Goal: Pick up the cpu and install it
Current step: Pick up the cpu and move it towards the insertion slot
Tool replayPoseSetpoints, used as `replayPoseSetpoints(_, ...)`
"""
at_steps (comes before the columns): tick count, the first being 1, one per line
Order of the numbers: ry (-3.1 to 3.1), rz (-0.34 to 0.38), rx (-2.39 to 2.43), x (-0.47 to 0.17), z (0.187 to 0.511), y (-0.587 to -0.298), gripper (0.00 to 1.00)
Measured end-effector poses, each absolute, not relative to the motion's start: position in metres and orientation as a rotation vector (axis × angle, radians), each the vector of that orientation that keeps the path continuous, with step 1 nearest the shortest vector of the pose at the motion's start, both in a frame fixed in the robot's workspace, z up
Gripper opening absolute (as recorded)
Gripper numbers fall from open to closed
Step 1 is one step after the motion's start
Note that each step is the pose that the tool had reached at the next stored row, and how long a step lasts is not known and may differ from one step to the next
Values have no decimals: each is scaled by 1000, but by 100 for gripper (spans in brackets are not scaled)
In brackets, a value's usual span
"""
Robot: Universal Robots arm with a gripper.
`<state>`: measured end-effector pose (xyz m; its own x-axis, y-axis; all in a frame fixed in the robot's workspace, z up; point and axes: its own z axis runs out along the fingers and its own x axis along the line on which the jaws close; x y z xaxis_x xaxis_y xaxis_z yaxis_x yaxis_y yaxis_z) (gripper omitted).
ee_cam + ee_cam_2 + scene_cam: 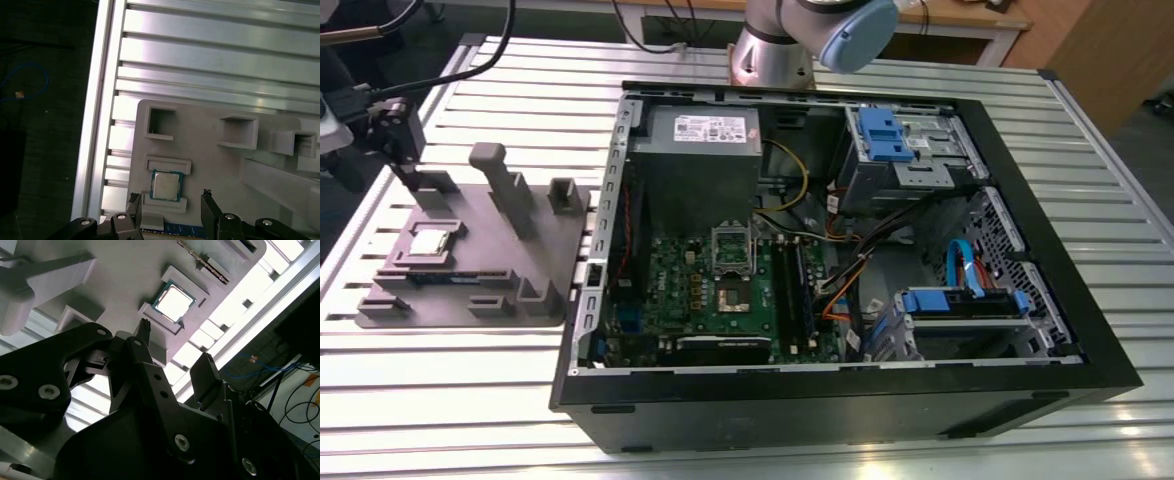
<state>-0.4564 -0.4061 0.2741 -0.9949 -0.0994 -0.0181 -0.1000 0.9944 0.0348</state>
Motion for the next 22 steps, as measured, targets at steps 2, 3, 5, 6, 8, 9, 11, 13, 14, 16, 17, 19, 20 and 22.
replayPoseSetpoints(2, 3121, 56, -156, -456, 272, -406, 59)
replayPoseSetpoints(3, 3121, 54, -156, -456, 270, -406, 59)
replayPoseSetpoints(5, 3121, 54, -155, -456, 267, -407, 59)
replayPoseSetpoints(6, 3121, 54, -154, -456, 265, -407, 59)
replayPoseSetpoints(8, 3121, 54, -152, -456, 261, -408, 59)
replayPoseSetpoints(9, 3121, 54, -151, -456, 260, -408, 59)
replayPoseSetpoints(11, 3121, 54, -151, -456, 259, -408, 59)
replayPoseSetpoints(13, 3121, 54, -151, -456, 259, -408, 59)
replayPoseSetpoints(14, 3121, 54, -151, -456, 259, -408, 59)
replayPoseSetpoints(16, 3121, 54, -151, -456, 259, -408, 59)
replayPoseSetpoints(17, 3121, 54, -151, -456, 259, -408, 59)
replayPoseSetpoints(19, 3121, 54, -151, -456, 259, -408, 59)
replayPoseSetpoints(20, 3121, 54, -151, -456, 259, -408, 59)
replayPoseSetpoints(22, 3121, 54, -151, -455, 258, -409, 59)
